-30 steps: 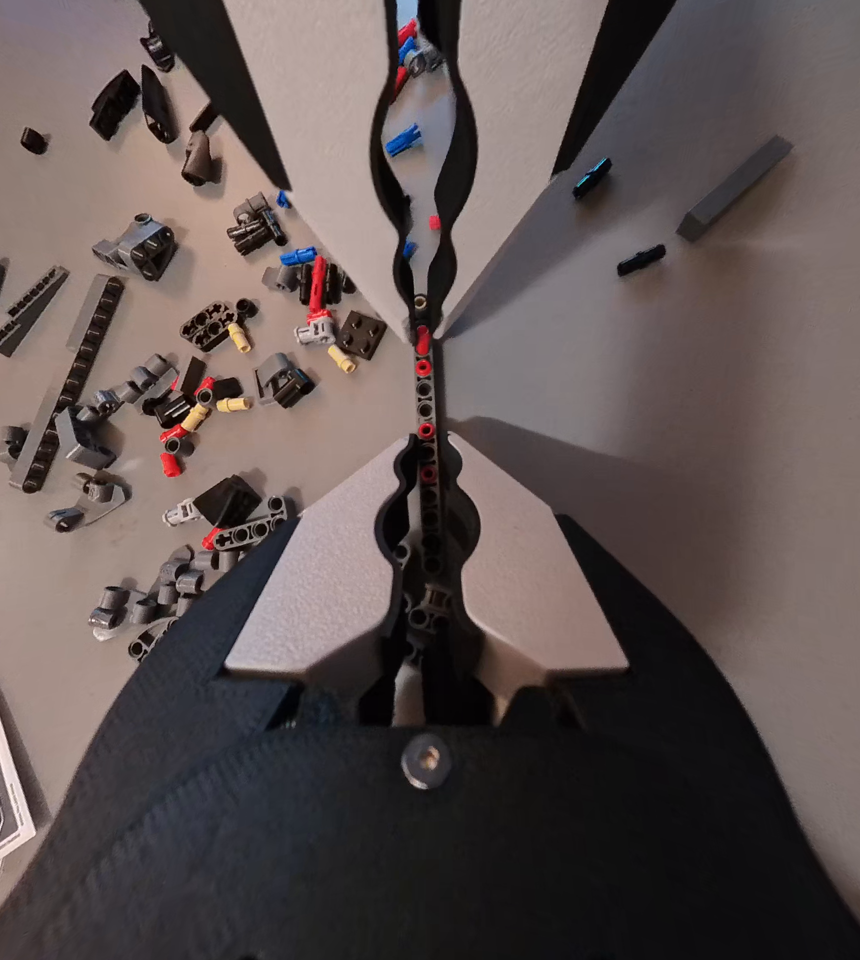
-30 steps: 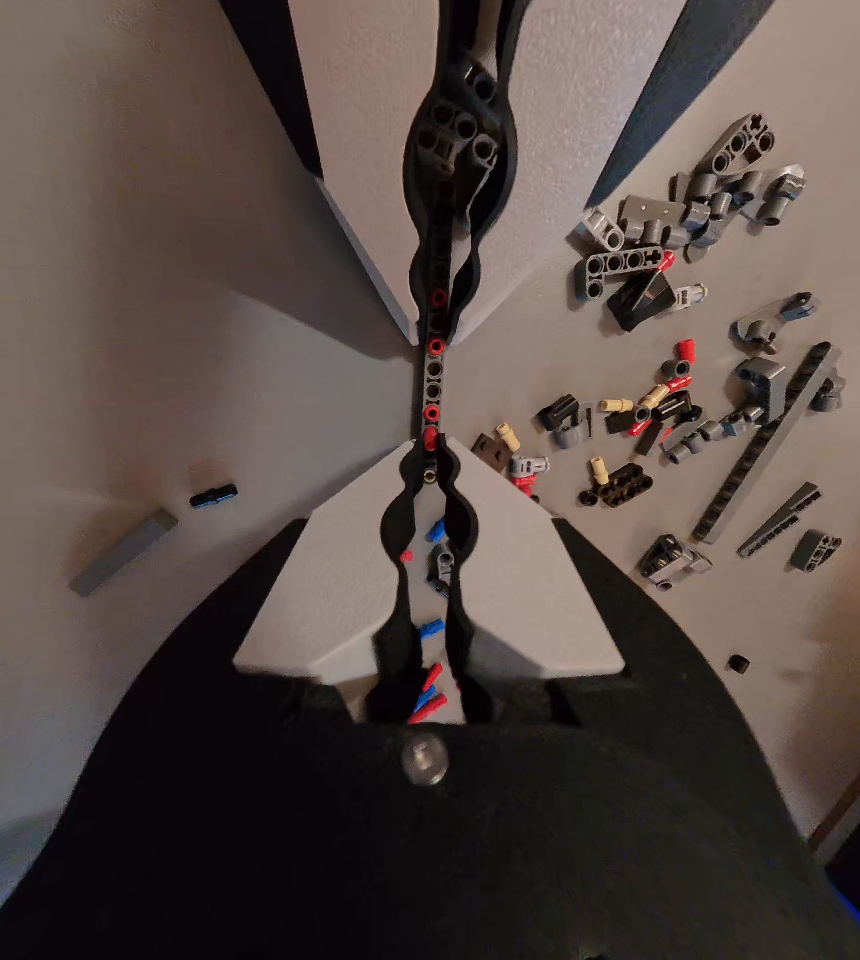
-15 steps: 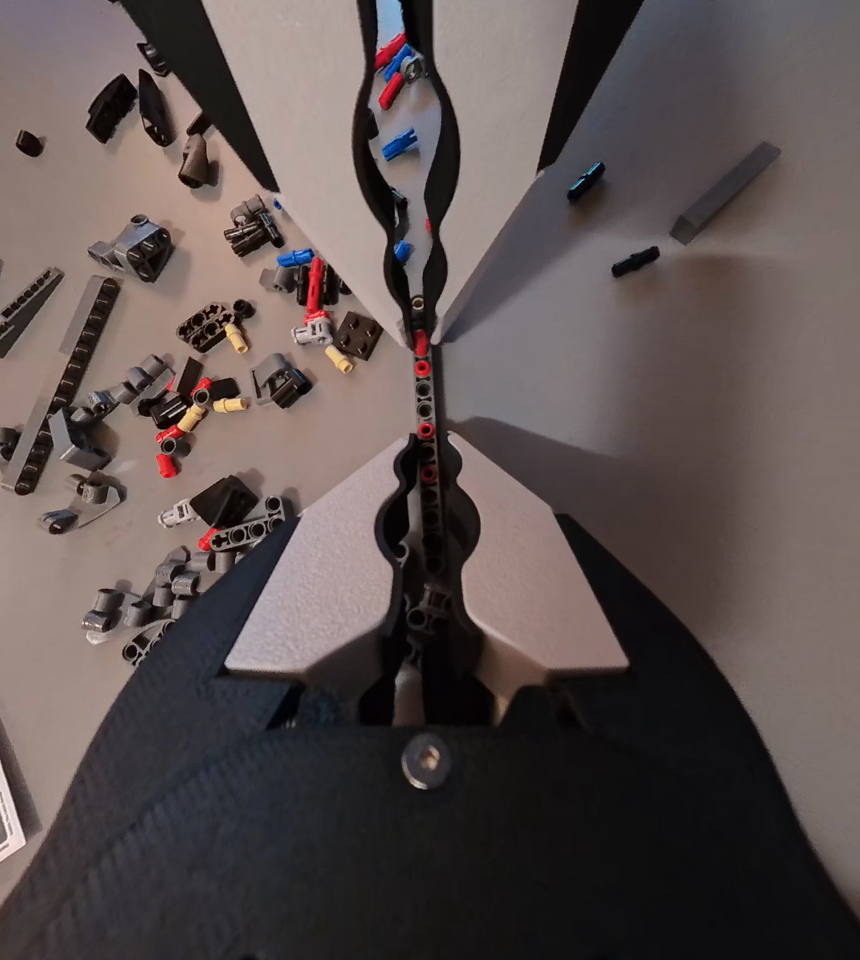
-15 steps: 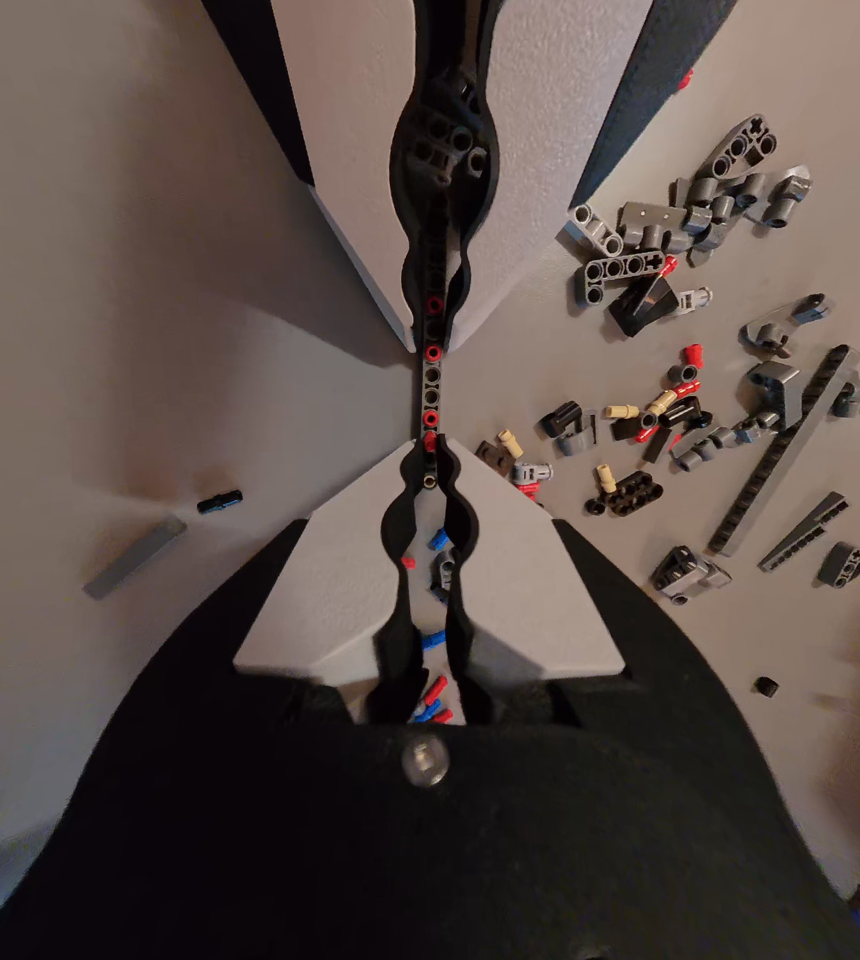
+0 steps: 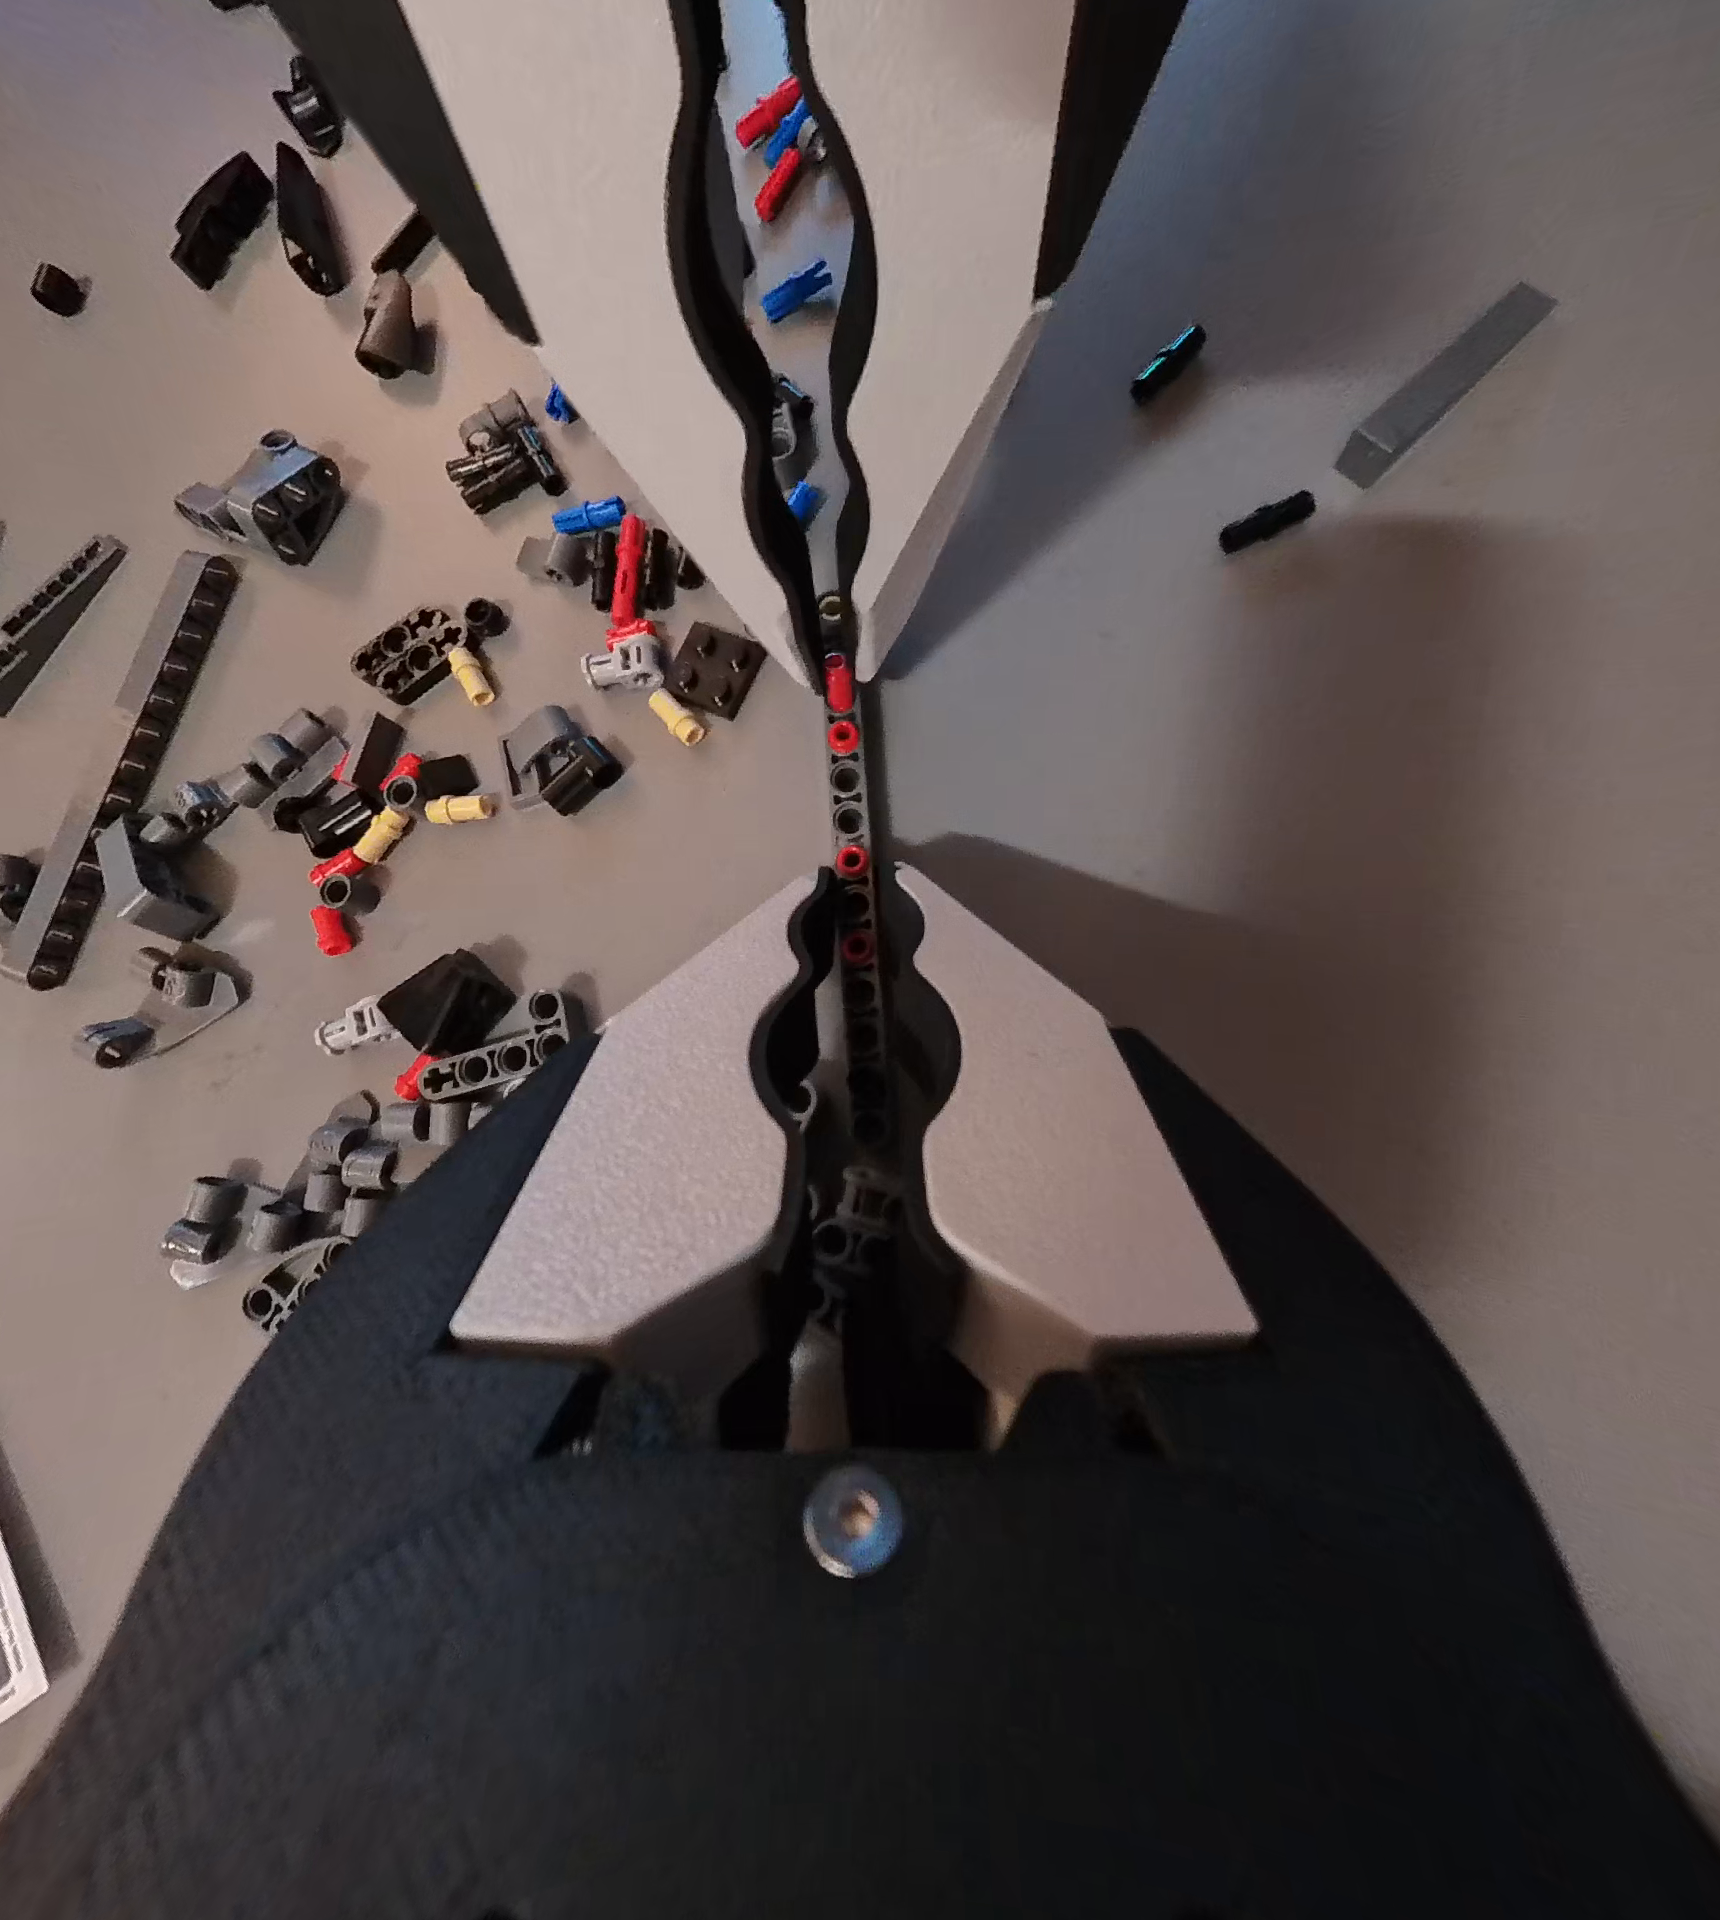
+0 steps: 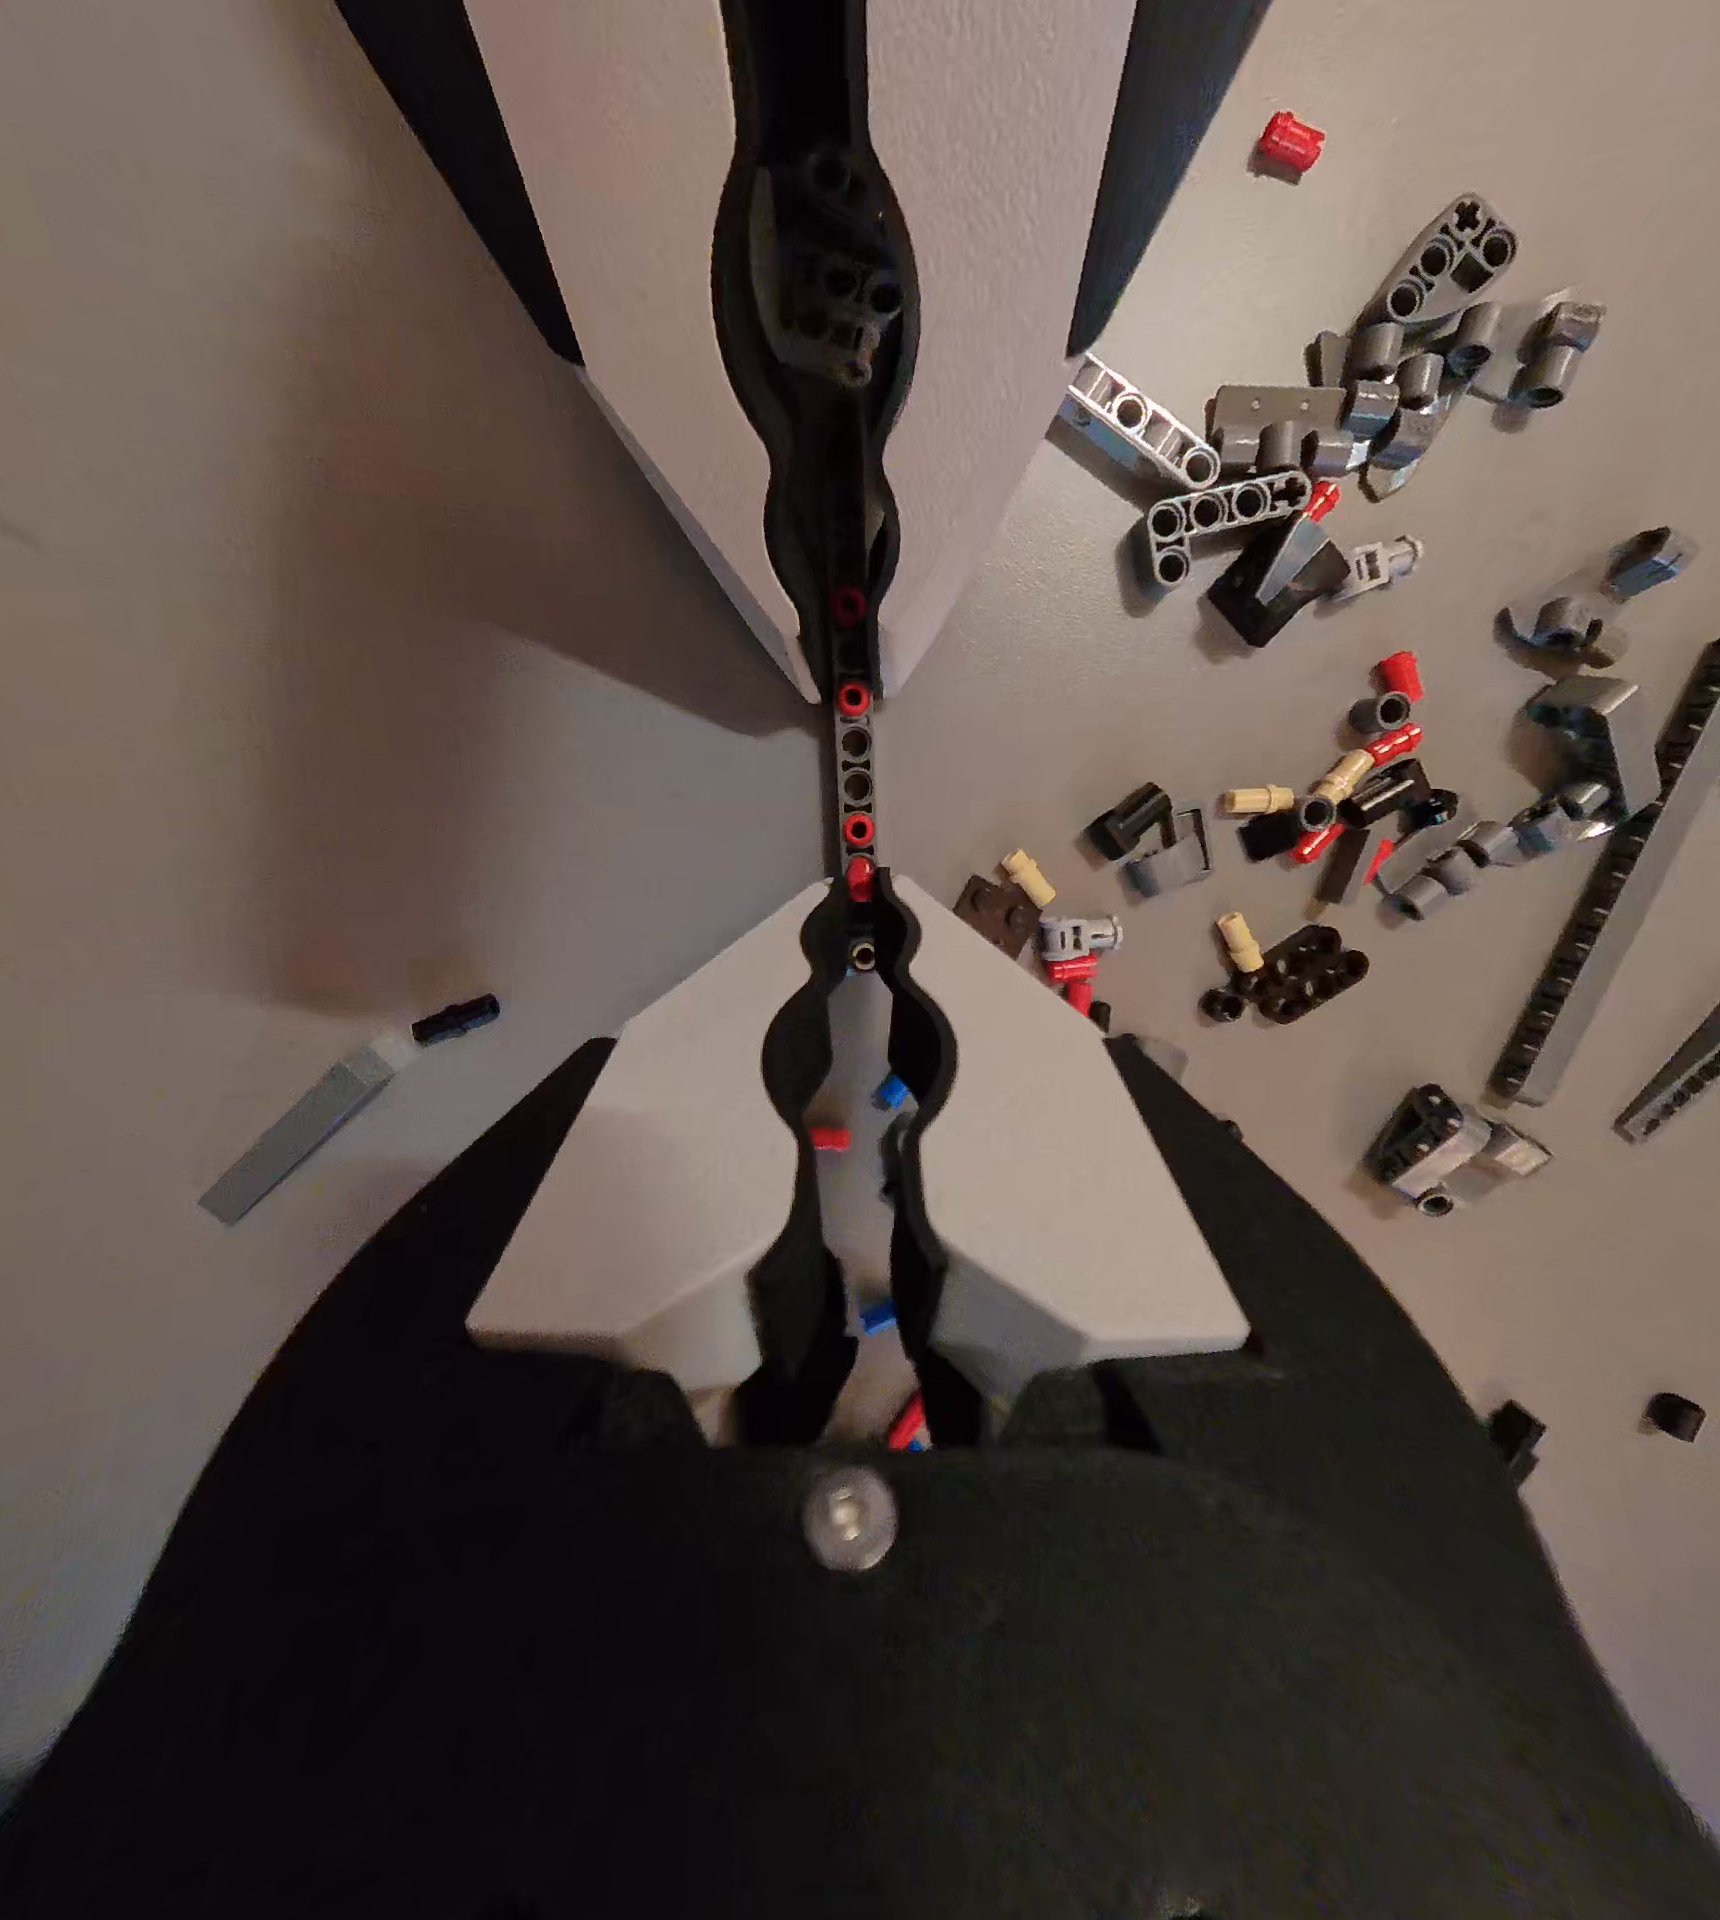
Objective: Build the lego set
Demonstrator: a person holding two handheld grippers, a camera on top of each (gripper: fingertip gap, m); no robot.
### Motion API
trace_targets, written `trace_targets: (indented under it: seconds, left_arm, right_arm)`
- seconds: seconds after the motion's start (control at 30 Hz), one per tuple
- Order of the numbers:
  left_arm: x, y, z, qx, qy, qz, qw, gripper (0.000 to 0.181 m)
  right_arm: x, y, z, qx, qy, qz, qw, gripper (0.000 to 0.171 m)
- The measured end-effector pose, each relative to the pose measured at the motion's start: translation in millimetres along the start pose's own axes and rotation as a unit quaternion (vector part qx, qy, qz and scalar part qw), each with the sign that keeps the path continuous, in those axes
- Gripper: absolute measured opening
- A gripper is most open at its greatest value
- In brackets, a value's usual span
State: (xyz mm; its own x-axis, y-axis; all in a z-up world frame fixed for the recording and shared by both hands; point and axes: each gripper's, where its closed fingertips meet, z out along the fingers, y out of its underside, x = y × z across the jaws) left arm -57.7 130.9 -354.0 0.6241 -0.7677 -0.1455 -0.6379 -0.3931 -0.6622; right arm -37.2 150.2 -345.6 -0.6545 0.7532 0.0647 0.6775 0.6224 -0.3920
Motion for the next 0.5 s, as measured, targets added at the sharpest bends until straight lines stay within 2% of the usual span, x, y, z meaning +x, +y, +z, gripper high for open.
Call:
trace_targets:
  seconds: [0.27,0.5]
  left_arm:
    - [0.1,0.2,0.0,0.000,0.000,0.001,1.000,0.006]
    - [0.6,0.0,-0.1,0.002,0.003,0.003,1.000,0.006]
  right_arm:
    - [0.8,0.7,0.2,-0.028,0.009,-0.023,0.999,0.001]
    - [0.2,-0.3,0.7,-0.022,0.015,-0.023,0.999,0.001]
